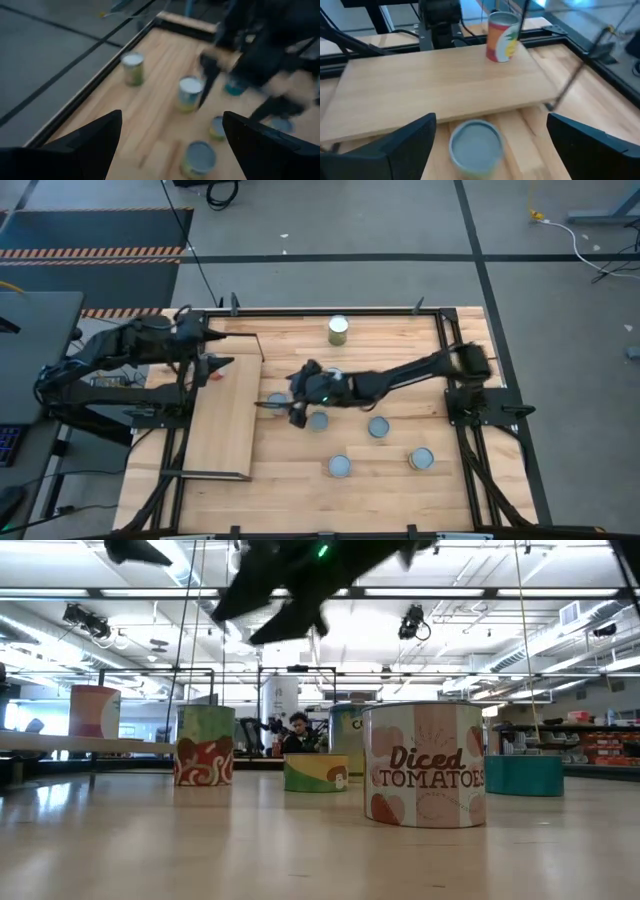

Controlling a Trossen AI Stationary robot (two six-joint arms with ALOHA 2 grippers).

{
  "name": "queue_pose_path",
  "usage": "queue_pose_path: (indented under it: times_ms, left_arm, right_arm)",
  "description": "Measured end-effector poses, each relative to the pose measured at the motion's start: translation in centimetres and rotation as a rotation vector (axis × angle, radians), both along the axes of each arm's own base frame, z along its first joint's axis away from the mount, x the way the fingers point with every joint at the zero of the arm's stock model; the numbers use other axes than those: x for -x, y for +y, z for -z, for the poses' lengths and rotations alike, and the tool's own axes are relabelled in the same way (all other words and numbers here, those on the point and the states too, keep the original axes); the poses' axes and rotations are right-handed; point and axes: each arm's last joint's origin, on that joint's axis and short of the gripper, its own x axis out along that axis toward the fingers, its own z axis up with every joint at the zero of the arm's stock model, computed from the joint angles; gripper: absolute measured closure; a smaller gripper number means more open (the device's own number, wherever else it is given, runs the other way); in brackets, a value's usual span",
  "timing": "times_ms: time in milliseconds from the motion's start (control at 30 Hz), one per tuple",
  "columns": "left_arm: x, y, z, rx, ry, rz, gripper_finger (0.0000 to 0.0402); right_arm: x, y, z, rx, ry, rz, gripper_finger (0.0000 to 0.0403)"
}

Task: Pick and place cans onto a shelf
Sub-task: Put the canned spaghetti sauce on the shelf

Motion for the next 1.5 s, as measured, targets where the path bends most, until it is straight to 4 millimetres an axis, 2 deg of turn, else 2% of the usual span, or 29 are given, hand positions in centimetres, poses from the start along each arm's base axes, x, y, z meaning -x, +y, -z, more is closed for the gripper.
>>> queue_pose_path:
  times_ms: [200,367,500,700,867,1033,1133,1333,1500]
  left_arm:
    - [-1.7,0.4,4.5,0.084,0.132,-0.038,0.0047]
    - [-3.7,0.8,8.0,0.079,0.165,-0.039,0.0047]
    - [-5.1,0.4,10.5,0.055,0.219,0.063,0.0047]
    - [-6.2,-1.1,13.6,0.060,0.337,0.165,0.0047]
    - [-7.5,-2.0,15.0,0.095,0.406,0.179,0.0047]
    - [-8.8,-2.7,16.4,0.119,0.467,0.198,0.0047]
    - [-9.5,-3.2,17.2,0.144,0.490,0.200,0.0047]
    - [-11.0,-4.0,18.4,0.119,0.501,0.197,0.0047]
    - [-11.8,-4.0,19.5,0.125,0.528,0.172,0.0047]
  right_arm:
    - [5.6,-1.6,-8.1,0.023,-0.049,0.095,0.0011]
    - [9.7,-2.8,-11.6,0.069,-0.039,0.178,0.0011]
    - [12.6,-4.0,-13.9,0.099,-0.059,0.250,0.0011]
    - [14.6,-5.5,-15.5,0.128,-0.081,0.289,0.0011]
    - [14.9,-7.0,-15.5,0.149,-0.067,0.329,0.0011]
    - [14.7,-7.4,-15.3,0.145,-0.060,0.331,0.0011]
    - [14.6,-6.6,-15.6,0.118,-0.097,0.288,0.0013]
    - [14.5,-3.8,-15.7,0.074,-0.119,0.198,0.0026]
    - [14.5,-1.7,-15.8,-0.065,-0.181,0.179,0.0029]
